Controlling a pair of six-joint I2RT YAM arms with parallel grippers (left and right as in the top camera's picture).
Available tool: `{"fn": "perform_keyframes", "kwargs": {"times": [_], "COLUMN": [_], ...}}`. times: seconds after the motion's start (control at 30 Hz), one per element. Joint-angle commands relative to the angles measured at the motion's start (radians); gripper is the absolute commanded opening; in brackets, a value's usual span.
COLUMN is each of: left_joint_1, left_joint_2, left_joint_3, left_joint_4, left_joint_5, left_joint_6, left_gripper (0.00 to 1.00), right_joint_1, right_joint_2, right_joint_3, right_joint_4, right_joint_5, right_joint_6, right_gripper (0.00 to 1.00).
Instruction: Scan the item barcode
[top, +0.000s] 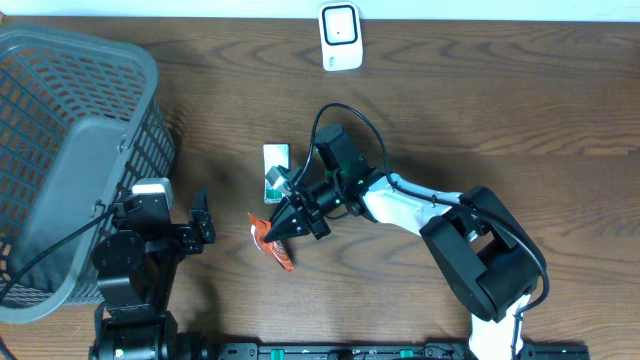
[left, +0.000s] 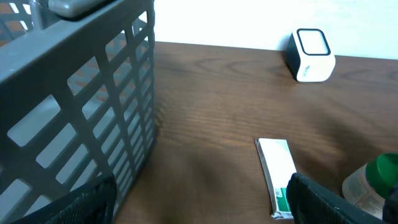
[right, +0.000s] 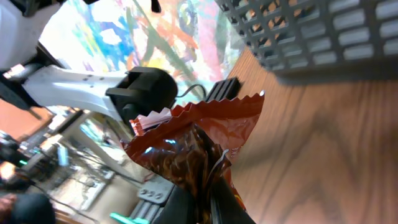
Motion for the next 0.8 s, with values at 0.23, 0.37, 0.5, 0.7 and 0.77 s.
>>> {"fn": "perform_keyframes", "kwargs": {"times": [0.23, 0.37, 0.5, 0.7, 0.77], "left_joint_1": [-0.002, -0.002, -0.002, -0.002, -0.002], "left_joint_2": [-0.002, -0.002, -0.002, -0.002, -0.002], "left_joint_3": [0.000, 0.000, 0.000, 0.000, 0.000], "left_joint_4": [0.000, 0.000, 0.000, 0.000, 0.000], "left_joint_5": [0.009, 0.009, 0.009, 0.009, 0.009], "left_joint_6": [0.014, 0.014, 0.014, 0.014, 0.014], "left_gripper": [0.88, 0.88, 0.88, 0.88, 0.88], "right_joint_1": [-0.002, 0.008, 0.011, 0.010, 0.010], "right_joint_2": [0.004, 0.004, 0.004, 0.004, 0.004], "right_joint_3": [-0.061, -0.093, -0.109, -0.114, -0.114], "right_joint_4": [-0.044, -0.042, -0.042, -0.040, -0.037], "right_joint_5": [-0.079, -0.078, -0.035, 0.008, 0.014], "right_joint_6": [-0.027, -0.056, -0.090, -0.090, -0.090], "right_gripper": [0.02, 0.01, 0.02, 0.40, 0.99]}}
